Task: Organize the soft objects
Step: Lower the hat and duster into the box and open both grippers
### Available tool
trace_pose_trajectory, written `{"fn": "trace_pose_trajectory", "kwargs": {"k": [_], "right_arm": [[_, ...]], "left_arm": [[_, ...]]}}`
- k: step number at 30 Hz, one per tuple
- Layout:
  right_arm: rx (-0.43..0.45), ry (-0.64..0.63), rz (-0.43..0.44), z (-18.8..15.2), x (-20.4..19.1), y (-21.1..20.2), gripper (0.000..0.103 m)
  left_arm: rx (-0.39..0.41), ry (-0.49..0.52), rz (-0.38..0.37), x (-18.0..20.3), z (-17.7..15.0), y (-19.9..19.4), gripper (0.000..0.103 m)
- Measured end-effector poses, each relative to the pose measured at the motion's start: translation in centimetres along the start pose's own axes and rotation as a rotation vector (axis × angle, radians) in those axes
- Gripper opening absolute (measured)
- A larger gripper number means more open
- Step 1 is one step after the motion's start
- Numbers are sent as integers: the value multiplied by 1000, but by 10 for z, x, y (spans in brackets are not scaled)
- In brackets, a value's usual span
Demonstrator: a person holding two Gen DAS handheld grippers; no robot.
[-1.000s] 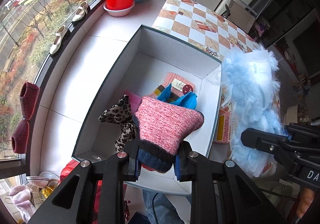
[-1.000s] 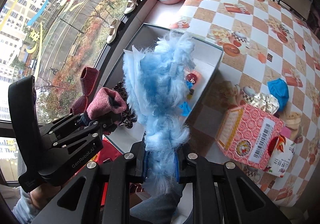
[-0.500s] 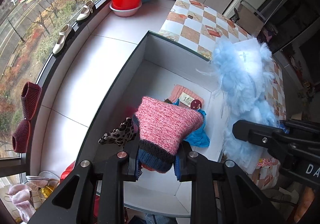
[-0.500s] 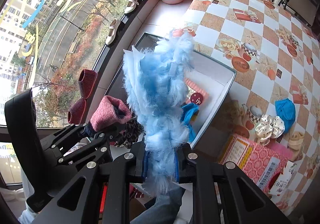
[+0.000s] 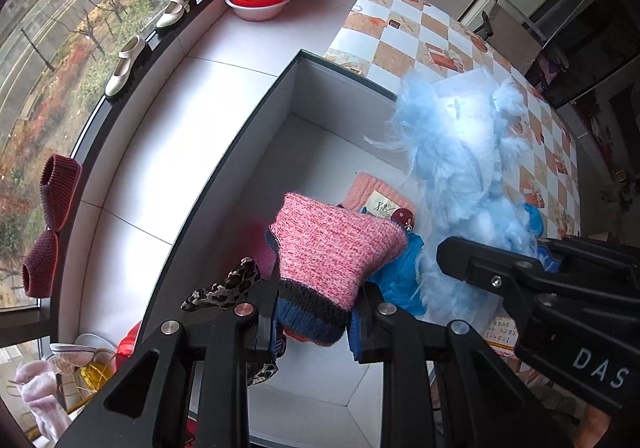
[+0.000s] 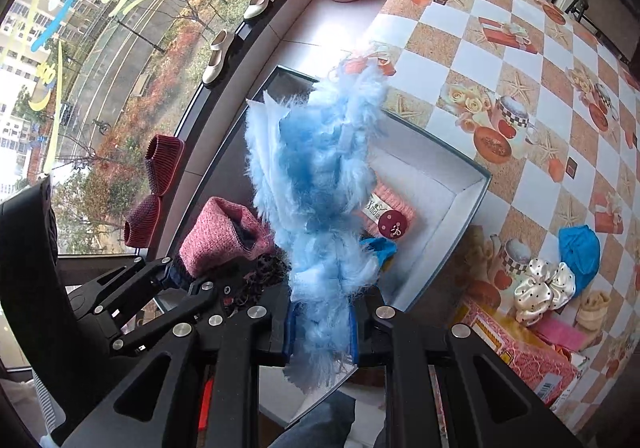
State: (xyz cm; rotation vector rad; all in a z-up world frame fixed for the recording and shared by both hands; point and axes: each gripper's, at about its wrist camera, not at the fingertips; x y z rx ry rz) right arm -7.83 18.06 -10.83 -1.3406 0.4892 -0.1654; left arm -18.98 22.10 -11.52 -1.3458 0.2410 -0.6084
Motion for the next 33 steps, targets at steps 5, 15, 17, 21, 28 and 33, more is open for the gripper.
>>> {"fn": "trace_pose_trajectory", "kwargs": {"k": [5, 15, 17, 21, 28, 33], "right_arm": [[-15, -8, -14, 2, 2, 9, 20], [-37, -8, -37, 8, 8, 19, 20], [-38, -11, -44, 9, 8, 21, 20], [-40, -22, -54, 11, 7, 24, 20], [-53, -32, -61, 13, 7, 30, 20], [-57, -25, -77, 14, 12, 30, 23]], "left_arm": [[-13, -5, 2, -3, 3, 6, 27], [-34, -6, 5, -1, 9, 18, 27], [-40, -7, 5, -1, 8, 20, 27], [-49, -2, 8, 0, 8, 24, 27], [-62, -15, 8, -2, 12, 27, 32], [-71, -39, 27, -6, 11, 27, 64]]}}
Point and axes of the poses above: each gripper's, at about its wrist camera, not at the fingertips, and y roughly the way its jaws point, x to its right, z to its top, and after that the axes turned 1 degree about y, right-handed
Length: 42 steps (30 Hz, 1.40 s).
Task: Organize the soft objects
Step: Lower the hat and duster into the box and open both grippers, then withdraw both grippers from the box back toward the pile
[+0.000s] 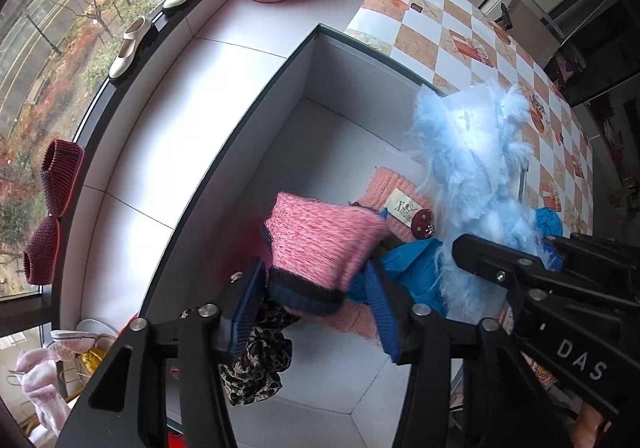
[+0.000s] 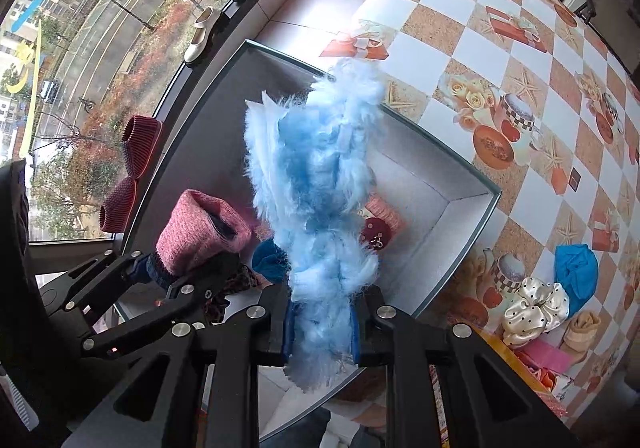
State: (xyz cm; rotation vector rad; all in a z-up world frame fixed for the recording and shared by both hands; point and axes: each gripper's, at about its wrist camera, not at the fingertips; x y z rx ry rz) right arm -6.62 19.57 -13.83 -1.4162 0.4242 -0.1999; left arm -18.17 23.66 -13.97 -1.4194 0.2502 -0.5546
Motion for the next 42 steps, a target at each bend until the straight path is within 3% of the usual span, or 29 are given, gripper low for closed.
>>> {"fn": "trace_pose_trajectory", "kwargs": {"k": [2, 4, 5, 6, 8, 33, 42], "right_arm": [[7, 12, -9, 1, 4, -1, 23], [14, 28, -12, 1, 8, -3, 28], [18, 37, -18, 2, 11, -4, 38], [23, 47, -21, 2, 14, -5, 62], [41, 76, 7, 3, 19, -10, 91], [114, 116, 49, -1, 18, -50, 91], [150, 153, 68, -14, 37, -72, 91]], "left_arm": [[-1, -16, 17, -3, 0, 1, 76], [0, -45, 23, -7, 0, 1, 80], [-3, -55, 25, -9, 1, 2, 82], [-5, -61, 17, -10, 1, 2, 90], [-5, -65, 9, -10, 0, 1, 103], [19, -36, 15, 12, -8, -24, 103], [-22, 4, 45, 24, -41, -16, 103]]}}
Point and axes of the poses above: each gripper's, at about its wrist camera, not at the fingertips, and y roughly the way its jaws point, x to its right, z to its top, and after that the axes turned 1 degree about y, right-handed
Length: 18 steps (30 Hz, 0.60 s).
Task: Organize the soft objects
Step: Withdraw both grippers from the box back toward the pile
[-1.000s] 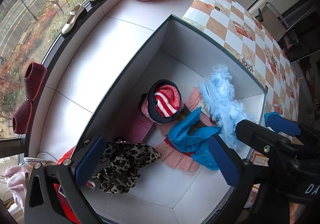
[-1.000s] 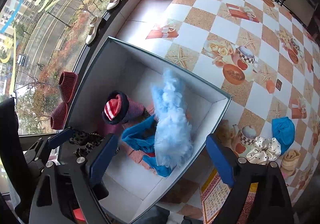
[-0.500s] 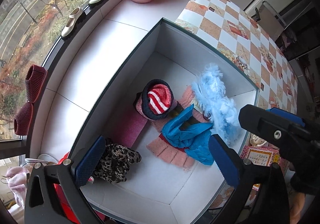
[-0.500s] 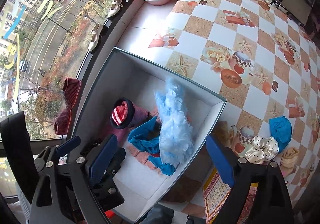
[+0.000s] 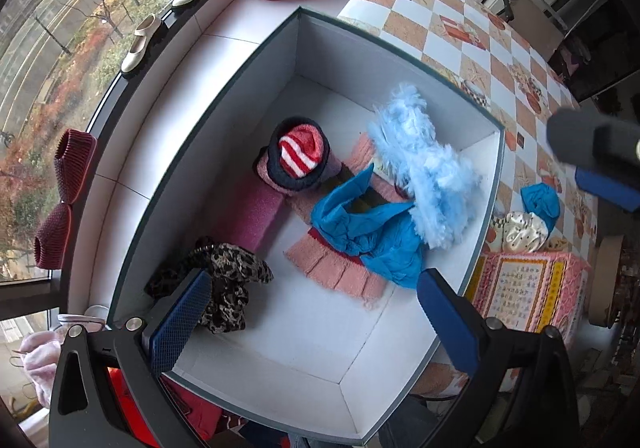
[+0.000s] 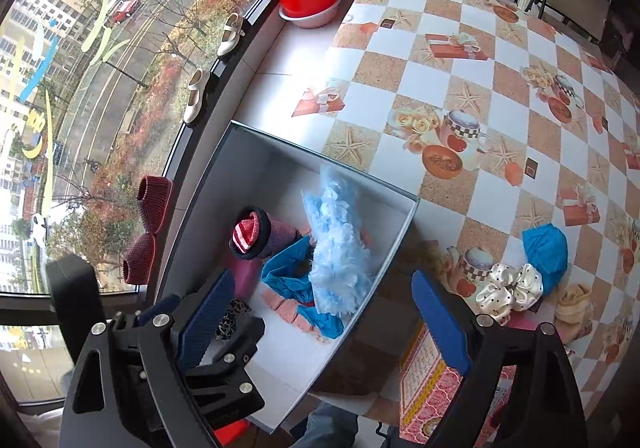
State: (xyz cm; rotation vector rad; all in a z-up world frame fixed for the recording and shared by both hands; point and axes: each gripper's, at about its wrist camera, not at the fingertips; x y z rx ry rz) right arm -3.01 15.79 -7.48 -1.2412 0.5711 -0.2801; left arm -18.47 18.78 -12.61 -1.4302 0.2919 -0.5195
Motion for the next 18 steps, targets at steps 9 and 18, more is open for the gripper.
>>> {"fn": "trace_pose_trajectory", "kwargs": {"k": [9, 18], "right_arm": [[26, 43, 32, -12, 22, -21, 91], [55, 102, 69, -19, 55, -48, 91]], "left_arm": [[-91, 42, 37, 10, -36, 24, 103], [-110, 76, 45, 27, -43, 29, 103]]}}
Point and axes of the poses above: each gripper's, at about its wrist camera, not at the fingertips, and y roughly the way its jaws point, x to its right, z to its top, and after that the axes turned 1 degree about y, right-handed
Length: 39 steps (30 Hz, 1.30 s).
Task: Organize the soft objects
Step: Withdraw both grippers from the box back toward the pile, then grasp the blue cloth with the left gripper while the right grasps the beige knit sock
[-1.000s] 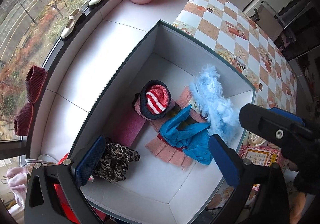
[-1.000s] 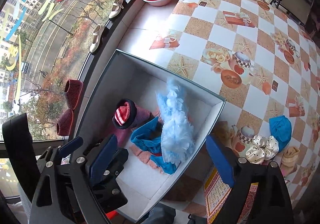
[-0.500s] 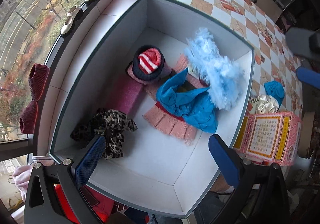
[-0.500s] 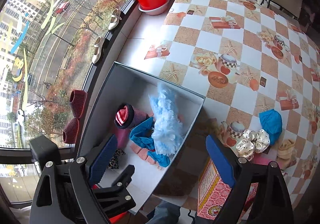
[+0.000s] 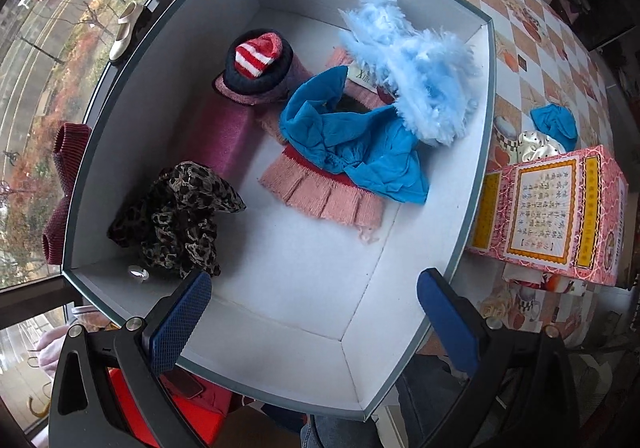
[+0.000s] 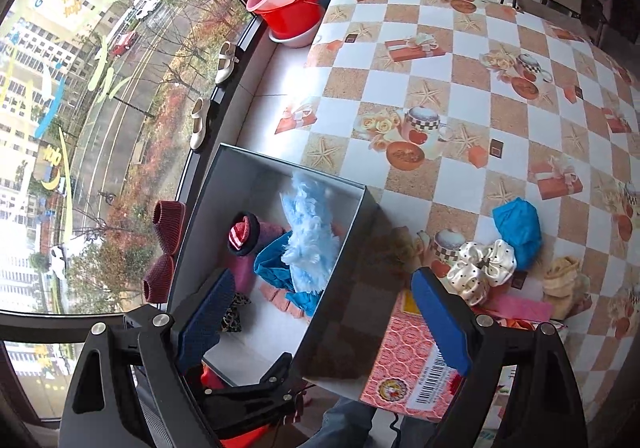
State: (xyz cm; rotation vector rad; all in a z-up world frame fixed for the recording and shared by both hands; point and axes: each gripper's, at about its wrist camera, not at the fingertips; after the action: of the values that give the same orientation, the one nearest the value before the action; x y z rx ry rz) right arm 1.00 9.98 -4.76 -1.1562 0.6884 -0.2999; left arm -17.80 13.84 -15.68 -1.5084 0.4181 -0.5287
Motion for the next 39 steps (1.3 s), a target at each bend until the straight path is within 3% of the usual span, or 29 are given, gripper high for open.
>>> {"fn": "trace_pose_trajectory", "kwargs": {"k": [7, 11, 15, 19, 23, 27, 32, 39], "right_arm": [[29, 82, 15, 0, 45, -22, 91], [45, 159, 22, -1, 88, -36, 91], [61, 244, 7, -5, 136, -46, 91], [59, 347, -12, -17, 191, -48, 91], [39, 440, -39, -35, 242, -41, 91], [-2, 517, -65, -58, 284, -27, 91], [-40, 534, -104, -76, 317, -6, 91], [-73, 455, -126, -72, 329, 27, 91]], "left_arm": [[3, 8, 35, 10, 3, -3, 103], [61, -6, 51, 13, 9, -26, 103], [115, 5, 14, 26, 25, -57, 103], [154, 68, -44, 69, 53, -86, 103], [143, 173, -103, 140, 83, -96, 103], [81, 263, -91, 213, 111, -73, 103], [-47, 306, -12, 282, 132, -10, 103], [-164, 294, 100, 317, 141, 65, 103]]}}
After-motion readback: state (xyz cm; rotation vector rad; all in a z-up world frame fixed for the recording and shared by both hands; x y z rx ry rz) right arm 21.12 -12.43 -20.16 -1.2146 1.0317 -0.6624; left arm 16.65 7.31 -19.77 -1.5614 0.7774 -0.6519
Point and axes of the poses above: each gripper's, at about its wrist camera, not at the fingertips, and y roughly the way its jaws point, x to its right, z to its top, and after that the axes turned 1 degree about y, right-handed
